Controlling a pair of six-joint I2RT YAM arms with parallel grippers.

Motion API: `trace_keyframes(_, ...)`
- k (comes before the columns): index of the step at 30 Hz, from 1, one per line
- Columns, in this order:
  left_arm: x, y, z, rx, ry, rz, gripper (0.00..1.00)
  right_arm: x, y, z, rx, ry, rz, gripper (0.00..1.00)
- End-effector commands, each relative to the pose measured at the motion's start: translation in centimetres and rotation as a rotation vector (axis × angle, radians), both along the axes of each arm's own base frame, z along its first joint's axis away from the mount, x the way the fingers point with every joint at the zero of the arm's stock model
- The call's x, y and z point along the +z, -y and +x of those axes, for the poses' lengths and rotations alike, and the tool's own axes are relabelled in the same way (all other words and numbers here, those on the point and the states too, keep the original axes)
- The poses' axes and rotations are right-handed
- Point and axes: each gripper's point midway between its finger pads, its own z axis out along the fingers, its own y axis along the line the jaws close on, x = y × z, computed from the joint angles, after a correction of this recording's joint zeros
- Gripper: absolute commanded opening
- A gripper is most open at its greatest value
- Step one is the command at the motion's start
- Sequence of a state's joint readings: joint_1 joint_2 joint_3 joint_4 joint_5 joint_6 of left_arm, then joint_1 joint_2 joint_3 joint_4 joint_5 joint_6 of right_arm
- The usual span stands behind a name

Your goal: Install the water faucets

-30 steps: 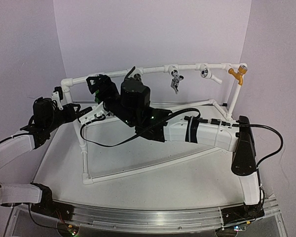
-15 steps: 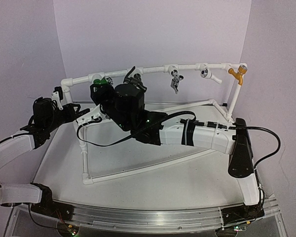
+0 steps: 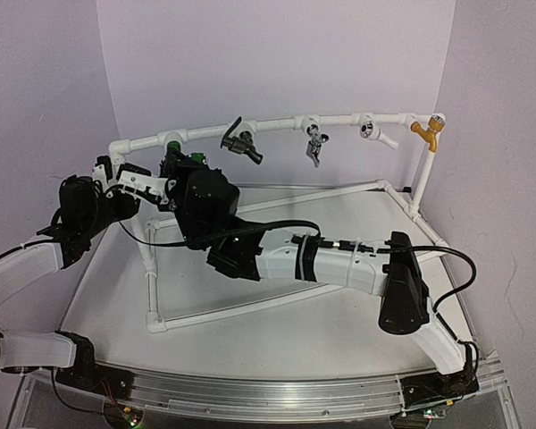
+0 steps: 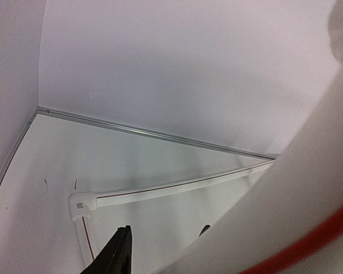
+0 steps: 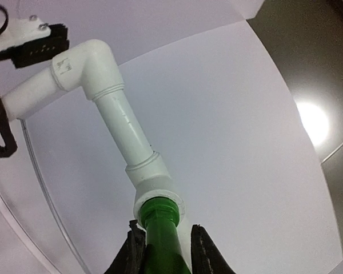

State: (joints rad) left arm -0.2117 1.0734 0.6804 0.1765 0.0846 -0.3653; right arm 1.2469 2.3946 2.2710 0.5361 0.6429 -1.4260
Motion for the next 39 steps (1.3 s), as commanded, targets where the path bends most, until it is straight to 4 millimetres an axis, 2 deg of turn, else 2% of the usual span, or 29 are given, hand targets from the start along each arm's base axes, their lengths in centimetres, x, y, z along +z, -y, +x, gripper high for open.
trace_keyframes(1,-2.5,3.0,-1.8,-0.105,-0.19,-0.197,0.0,3.8,6.6,4.0,0.007,-0.269,0.746,0.0)
trace_keyframes(4,-2.6,3.0,-1.7,-0.103,-0.192,-0.196,0.0,4.1,8.0,3.8,0.102,-0.415,1.084,0.0)
trace_keyframes(8,-2.6,3.0,-1.5,-0.103,-0.192,-0.196,0.0,4.4,7.6,2.8,0.294,-0.603,1.388,0.0)
trace_keyframes(11,-2.7,3.0,-1.4,-0.098,-0.192,-0.194,0.0,5.2,6.8,2.2,0.406,-0.693,1.495,0.0)
trace_keyframes(13,-2.6,2.9,-1.4,-0.096,-0.19,-0.194,0.0,6.0,6.4,1.8,0.454,-0.714,1.499,0.0)
trace_keyframes(16,-2.5,2.9,-1.3,-0.096,-0.186,-0.193,0.0,6.5,5.8,1.3,0.481,-0.7,1.418,0.01)
trace_keyframes(20,-2.5,2.9,-1.3,-0.096,-0.181,-0.182,0.0,5.6,6.2,-0.3,0.48,-0.686,1.233,0.18)
trace_keyframes(23,-2.5,2.9,-1.4,-0.1,-0.18,-0.176,0.0,5.6,6.4,-2.6,0.548,-0.657,1.026,0.39)
trace_keyframes(26,-2.5,3.0,-1.4,-0.109,-0.179,-0.174,0.0,4.7,5.4,-5.4,0.623,-0.624,0.742,0.68)
trace_keyframes(28,-2.6,3.0,-1.3,-0.11,-0.18,-0.172,0.0,4.1,5.3,-5.8,0.589,-0.596,0.627,0.78)
trace_keyframes(30,-2.7,3.0,-1.3,-0.108,-0.183,-0.169,0.0,3.6,5.3,-5.6,0.53,-0.567,0.551,0.83)
trace_keyframes(34,-2.8,3.1,-1.2,-0.111,-0.186,-0.171,0.0,2.9,4.6,-5.3,0.457,-0.495,0.445,0.86)
trace_keyframes(39,-2.5,3.1,-1.2,-0.113,-0.177,-0.168,0.0,-0.3,2.1,-4.6,0.301,-0.326,0.182,0.86)
